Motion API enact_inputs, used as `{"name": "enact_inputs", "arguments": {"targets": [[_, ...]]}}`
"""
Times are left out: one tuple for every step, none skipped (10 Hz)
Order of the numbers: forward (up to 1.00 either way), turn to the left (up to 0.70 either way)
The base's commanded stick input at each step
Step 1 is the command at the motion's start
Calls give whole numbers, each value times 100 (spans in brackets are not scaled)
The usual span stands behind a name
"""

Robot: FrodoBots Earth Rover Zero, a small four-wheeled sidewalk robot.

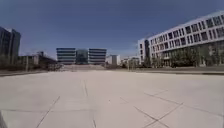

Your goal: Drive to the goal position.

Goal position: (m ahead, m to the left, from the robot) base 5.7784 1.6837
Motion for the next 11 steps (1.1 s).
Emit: {"name": "enact_inputs", "arguments": {"targets": [[9,-5],[9,-5],[9,-5],[9,-5],[9,-5],[9,-5],[9,-5],[9,-5],[9,-5],[9,-5],[9,-5]]}}
